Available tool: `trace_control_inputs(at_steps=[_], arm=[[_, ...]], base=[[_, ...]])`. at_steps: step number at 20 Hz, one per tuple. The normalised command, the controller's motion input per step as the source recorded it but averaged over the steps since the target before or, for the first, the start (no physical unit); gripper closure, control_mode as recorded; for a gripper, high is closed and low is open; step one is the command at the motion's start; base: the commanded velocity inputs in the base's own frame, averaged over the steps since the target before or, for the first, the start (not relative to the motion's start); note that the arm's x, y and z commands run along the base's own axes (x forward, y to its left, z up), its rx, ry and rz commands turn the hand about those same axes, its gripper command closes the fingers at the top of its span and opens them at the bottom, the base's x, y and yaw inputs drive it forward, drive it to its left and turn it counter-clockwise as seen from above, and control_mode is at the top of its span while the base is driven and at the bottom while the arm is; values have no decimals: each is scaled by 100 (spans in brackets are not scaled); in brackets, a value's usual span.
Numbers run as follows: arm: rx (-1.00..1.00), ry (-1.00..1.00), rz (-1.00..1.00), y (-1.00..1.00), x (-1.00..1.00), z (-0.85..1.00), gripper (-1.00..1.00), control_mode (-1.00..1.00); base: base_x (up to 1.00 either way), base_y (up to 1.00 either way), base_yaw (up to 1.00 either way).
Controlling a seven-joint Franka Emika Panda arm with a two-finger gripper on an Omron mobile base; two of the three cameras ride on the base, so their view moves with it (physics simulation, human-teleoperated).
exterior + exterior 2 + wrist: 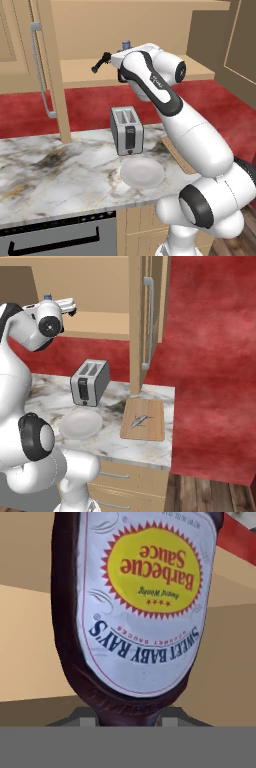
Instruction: Pick the fish from the plate and place it on the cutting board. Then pick the condiment bottle from the cabinet and place it next to the cutting board.
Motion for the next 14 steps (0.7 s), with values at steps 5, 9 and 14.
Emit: trace_control_inputs(at_steps=[5,9,14], arm=[[3,9,0,0,-16,29,100,-100],[1,9,0,0,-12,27,100,-100],[0,7,0,3,-24,19,100,-100]], base=[[0,0,0],[0,0,0],[0,0,0]])
